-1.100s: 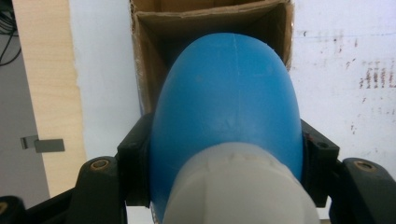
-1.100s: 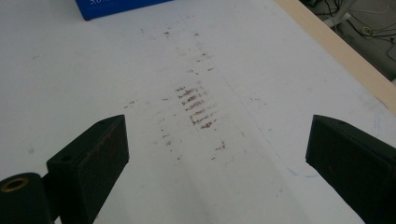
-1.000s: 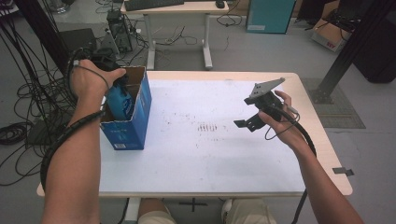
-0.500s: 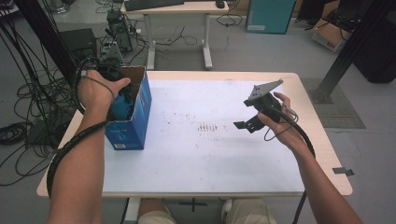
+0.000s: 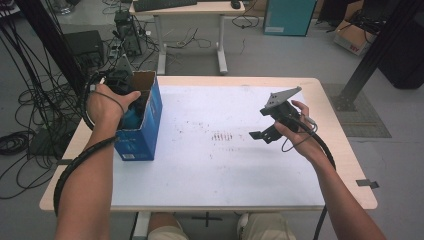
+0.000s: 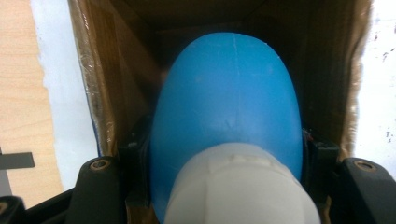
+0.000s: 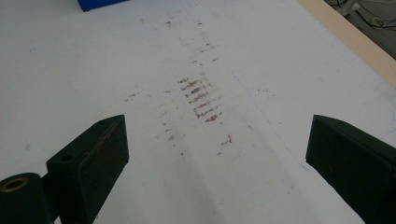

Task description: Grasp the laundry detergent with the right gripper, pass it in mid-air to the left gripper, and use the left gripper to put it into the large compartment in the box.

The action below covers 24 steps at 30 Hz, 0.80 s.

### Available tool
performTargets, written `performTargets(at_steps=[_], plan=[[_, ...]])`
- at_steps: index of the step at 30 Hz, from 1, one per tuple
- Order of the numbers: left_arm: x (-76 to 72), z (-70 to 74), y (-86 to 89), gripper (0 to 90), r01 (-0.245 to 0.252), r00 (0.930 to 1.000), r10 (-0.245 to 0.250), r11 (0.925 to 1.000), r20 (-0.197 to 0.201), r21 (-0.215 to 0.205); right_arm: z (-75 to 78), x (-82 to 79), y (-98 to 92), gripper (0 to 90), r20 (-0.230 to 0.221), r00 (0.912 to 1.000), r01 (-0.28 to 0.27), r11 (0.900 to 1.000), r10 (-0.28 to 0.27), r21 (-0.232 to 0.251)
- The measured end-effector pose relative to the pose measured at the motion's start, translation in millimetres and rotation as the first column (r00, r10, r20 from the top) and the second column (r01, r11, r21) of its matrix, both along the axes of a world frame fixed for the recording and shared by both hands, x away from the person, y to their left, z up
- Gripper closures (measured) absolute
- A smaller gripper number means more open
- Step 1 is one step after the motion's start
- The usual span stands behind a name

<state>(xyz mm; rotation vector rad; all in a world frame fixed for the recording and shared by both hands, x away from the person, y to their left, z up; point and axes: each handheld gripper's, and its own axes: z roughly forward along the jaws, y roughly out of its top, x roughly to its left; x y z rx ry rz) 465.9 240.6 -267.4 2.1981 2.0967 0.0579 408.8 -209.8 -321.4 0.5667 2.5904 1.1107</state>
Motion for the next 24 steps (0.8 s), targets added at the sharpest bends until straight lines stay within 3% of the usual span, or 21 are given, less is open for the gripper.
performTargets(at_steps=[24], plan=[[1.0, -6.2, -5.9, 36.9, 0.019, 0.9997, -0.019, 0.9994, 0.013, 0.030, 2.4, 0.0, -1.7, 5.9, 0.002, 0.9999, 0.013, 1.000, -0.013, -0.003]])
